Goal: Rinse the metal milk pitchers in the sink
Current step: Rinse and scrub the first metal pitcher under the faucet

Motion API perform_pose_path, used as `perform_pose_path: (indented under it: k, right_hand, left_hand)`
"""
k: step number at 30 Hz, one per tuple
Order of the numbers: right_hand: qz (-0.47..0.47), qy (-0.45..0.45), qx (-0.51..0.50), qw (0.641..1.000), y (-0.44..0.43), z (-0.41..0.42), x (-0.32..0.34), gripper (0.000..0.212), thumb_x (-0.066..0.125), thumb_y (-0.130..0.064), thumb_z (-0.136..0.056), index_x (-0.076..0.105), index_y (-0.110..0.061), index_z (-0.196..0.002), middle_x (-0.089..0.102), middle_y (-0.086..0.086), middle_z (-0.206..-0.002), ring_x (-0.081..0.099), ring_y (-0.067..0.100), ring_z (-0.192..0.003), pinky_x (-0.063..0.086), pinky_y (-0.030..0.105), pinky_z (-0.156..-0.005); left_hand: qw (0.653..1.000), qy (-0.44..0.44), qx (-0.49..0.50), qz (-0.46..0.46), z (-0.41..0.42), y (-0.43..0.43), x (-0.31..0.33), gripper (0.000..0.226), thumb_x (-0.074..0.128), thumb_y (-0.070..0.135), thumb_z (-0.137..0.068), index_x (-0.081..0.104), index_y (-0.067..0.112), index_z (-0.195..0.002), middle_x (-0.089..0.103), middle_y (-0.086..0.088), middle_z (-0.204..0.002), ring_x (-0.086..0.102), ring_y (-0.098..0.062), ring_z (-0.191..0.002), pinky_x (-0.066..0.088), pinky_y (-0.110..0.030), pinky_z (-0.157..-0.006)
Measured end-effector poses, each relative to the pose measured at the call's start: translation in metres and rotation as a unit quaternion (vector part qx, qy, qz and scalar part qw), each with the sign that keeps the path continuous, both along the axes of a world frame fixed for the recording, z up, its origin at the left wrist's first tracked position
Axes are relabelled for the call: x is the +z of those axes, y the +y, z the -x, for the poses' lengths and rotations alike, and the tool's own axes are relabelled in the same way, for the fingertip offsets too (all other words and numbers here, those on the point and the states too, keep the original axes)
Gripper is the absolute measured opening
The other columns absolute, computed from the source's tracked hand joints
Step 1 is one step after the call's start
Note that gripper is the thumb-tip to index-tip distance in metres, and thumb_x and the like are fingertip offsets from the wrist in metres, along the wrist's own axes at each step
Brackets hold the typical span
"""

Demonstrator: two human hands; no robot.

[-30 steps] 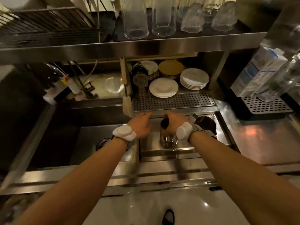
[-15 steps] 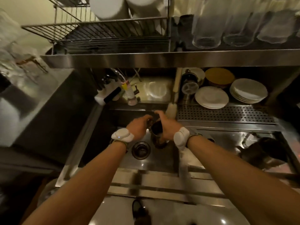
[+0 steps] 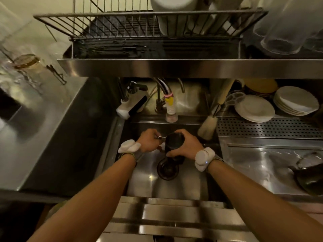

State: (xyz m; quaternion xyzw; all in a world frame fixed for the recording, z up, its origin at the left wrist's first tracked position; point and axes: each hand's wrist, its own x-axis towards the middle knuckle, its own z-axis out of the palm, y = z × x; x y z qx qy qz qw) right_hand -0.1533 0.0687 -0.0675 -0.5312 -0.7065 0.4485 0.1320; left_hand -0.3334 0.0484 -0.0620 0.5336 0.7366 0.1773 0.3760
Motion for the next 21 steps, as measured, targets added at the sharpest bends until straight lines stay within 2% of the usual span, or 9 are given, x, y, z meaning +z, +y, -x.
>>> perform_pose_path:
  k: [2,4,7,10,14,16,18,21]
  right_hand:
    - [-0.015,-0.008,-0.007,1.000,0.004,0.000,0.001,0.087,0.090,-0.032,-0.048,0.046,-0.023,-0.123,0.055,-0.008,-0.107,0.053,0.012,-0.099,0.042,0.022,-0.080]
    - [-0.020,0.002,-0.014,1.000,0.013,0.001,0.004,0.086,0.089,-0.030,-0.049,0.048,-0.021,-0.124,0.057,-0.006,-0.107,0.055,0.014,-0.101,0.045,0.023,-0.083]
    - [-0.041,0.027,-0.032,0.998,0.026,0.002,0.013,0.086,0.089,-0.030,-0.049,0.049,-0.020,-0.124,0.057,-0.007,-0.108,0.055,0.012,-0.100,0.043,0.020,-0.082]
    - [-0.049,0.043,-0.029,0.997,0.035,0.005,0.019,0.085,0.089,-0.030,-0.051,0.049,-0.020,-0.125,0.054,-0.010,-0.106,0.050,0.008,-0.096,0.037,0.013,-0.076]
    - [-0.062,0.049,-0.002,0.997,0.040,0.012,0.022,0.077,0.089,-0.029,-0.051,0.053,-0.022,-0.118,0.060,-0.008,-0.106,0.057,0.012,-0.098,0.043,0.024,-0.084]
    - [-0.066,0.049,0.007,0.997,0.044,0.015,0.022,0.070,0.090,-0.030,-0.049,0.054,-0.029,-0.110,0.060,-0.014,-0.098,0.058,0.011,-0.095,0.044,0.024,-0.083]
    - [-0.071,0.043,0.006,0.997,0.049,0.017,0.022,0.069,0.089,-0.031,-0.047,0.050,-0.034,-0.105,0.056,-0.020,-0.093,0.057,0.009,-0.092,0.043,0.024,-0.081]
    - [-0.073,0.035,0.004,0.997,0.054,0.019,0.019,0.075,0.089,-0.032,-0.047,0.051,-0.031,-0.111,0.056,-0.018,-0.097,0.055,0.008,-0.093,0.042,0.022,-0.081]
  left_hand:
    - [1.000,-0.024,-0.008,0.014,0.001,0.006,0.002,0.014,0.070,0.014,-0.080,0.062,0.012,-0.091,0.070,-0.007,-0.086,0.070,-0.016,-0.075,0.055,-0.023,-0.073]
    - [1.000,-0.003,-0.027,0.003,0.008,0.016,0.011,0.026,0.067,0.009,-0.077,0.061,0.013,-0.102,0.070,-0.005,-0.093,0.067,-0.015,-0.082,0.052,-0.016,-0.071]
    - [0.993,0.086,0.012,-0.082,0.025,0.030,0.031,0.036,0.058,0.011,-0.083,0.058,0.017,-0.118,0.067,-0.007,-0.115,0.063,-0.025,-0.106,0.051,-0.031,-0.089]
    - [0.969,0.157,0.048,-0.185,0.039,0.047,0.047,0.039,0.055,0.017,-0.085,0.054,0.017,-0.124,0.060,-0.012,-0.122,0.058,-0.029,-0.112,0.047,-0.035,-0.091]
    - [0.942,0.224,0.025,-0.250,0.048,0.067,0.058,0.042,0.060,0.017,-0.081,0.056,0.017,-0.122,0.052,-0.016,-0.128,0.054,-0.037,-0.113,0.046,-0.038,-0.090]
    - [0.928,0.271,0.013,-0.256,0.054,0.081,0.059,0.042,0.062,0.017,-0.077,0.057,0.017,-0.119,0.051,-0.016,-0.130,0.049,-0.036,-0.117,0.041,-0.039,-0.096]
    - [0.923,0.323,-0.015,-0.211,0.057,0.097,0.061,0.045,0.060,0.021,-0.082,0.053,0.017,-0.126,0.048,-0.014,-0.135,0.045,-0.035,-0.123,0.035,-0.040,-0.104]
    - [0.916,0.366,-0.054,-0.158,0.056,0.111,0.064,0.045,0.058,0.022,-0.084,0.052,0.013,-0.129,0.051,-0.015,-0.135,0.048,-0.034,-0.123,0.036,-0.040,-0.105]
